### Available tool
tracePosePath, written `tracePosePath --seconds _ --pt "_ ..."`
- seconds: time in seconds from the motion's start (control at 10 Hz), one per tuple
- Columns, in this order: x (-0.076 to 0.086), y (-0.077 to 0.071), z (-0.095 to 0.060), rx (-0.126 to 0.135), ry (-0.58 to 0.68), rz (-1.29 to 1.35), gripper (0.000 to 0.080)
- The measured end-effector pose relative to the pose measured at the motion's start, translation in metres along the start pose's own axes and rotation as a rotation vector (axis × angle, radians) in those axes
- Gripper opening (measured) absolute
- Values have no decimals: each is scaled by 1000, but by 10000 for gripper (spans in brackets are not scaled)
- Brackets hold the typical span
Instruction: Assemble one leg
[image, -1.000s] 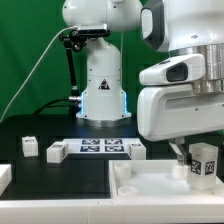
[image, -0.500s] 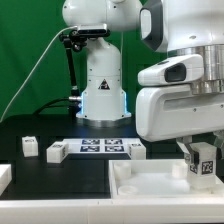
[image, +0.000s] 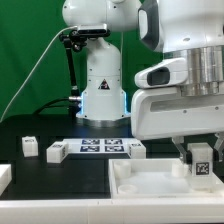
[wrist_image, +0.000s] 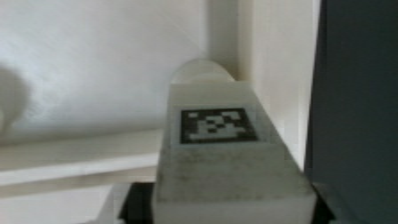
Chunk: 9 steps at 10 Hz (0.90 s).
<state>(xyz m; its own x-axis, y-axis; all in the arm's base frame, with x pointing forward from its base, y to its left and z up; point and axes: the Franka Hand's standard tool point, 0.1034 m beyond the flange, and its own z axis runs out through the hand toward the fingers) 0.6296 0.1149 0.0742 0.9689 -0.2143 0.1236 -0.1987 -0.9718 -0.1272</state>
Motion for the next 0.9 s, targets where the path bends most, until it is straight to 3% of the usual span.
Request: tracePosePath --seconds 0.4,0.9 --pt "2 10 0 42 41 505 294" --pt "-3 10 -1 61 22 798 325"
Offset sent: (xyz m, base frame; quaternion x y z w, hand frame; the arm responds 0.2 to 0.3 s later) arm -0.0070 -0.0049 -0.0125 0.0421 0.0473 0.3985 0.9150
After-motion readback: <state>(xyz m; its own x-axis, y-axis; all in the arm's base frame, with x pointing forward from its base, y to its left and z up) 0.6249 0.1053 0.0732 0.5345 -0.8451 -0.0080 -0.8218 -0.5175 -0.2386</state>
